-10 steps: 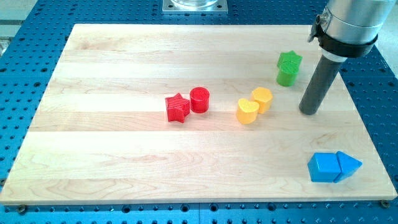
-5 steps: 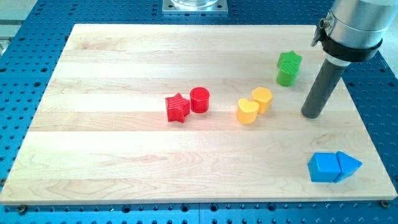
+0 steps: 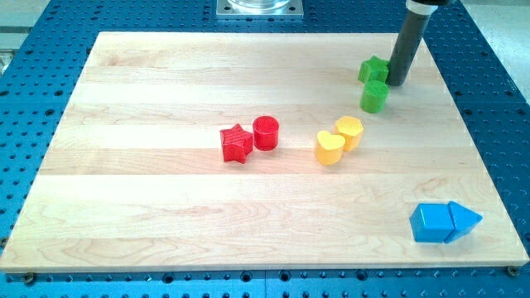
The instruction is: Keep the green blocks at the top right corner
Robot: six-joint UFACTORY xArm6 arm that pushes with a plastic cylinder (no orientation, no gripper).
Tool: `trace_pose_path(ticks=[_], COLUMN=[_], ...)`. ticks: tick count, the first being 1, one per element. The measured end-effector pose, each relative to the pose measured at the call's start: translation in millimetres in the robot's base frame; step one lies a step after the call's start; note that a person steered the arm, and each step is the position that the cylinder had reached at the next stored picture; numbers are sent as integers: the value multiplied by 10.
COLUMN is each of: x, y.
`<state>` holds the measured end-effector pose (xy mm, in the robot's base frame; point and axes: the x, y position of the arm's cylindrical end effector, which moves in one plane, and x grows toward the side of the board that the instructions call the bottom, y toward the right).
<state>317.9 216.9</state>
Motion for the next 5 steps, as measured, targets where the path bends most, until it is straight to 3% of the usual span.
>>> trace_pose_path(ticks=[1, 2, 4, 5], x=[291, -9, -98, 8], y=[88, -2, -763, -1470])
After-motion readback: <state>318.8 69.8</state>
